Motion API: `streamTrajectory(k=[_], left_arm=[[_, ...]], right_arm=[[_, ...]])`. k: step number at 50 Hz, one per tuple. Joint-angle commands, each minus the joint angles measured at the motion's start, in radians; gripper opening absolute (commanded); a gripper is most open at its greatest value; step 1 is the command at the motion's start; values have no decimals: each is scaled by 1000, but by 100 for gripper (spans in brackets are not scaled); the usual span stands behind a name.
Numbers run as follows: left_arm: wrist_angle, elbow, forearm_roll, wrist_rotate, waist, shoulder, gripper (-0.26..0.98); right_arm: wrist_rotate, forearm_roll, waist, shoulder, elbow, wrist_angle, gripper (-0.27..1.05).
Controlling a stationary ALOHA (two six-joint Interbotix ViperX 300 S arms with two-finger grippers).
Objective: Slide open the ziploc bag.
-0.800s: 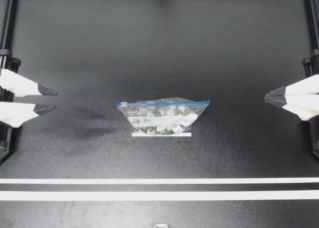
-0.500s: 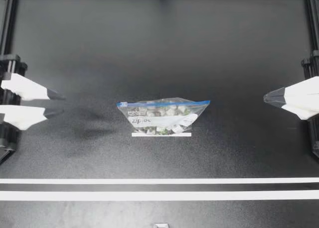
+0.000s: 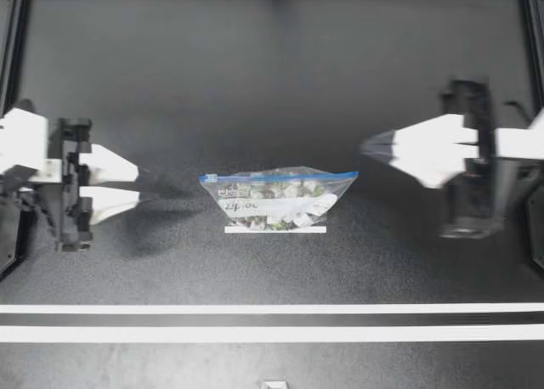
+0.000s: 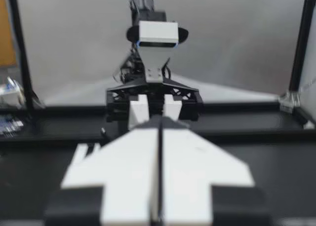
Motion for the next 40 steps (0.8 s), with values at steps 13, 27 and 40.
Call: streamTrajectory(k=[13, 27, 40], left_arm=[[-87, -78, -3, -2, 2, 161, 49], [-227, -129, -5, 2, 2, 310, 47], [-249, -184, -5, 6, 0, 382, 46]], right_arm=[[-64, -37, -46, 295, -255, 126, 8], [-152, -37, -46, 472, -440, 267, 58], [-153, -38, -44, 561, -525, 362, 57]])
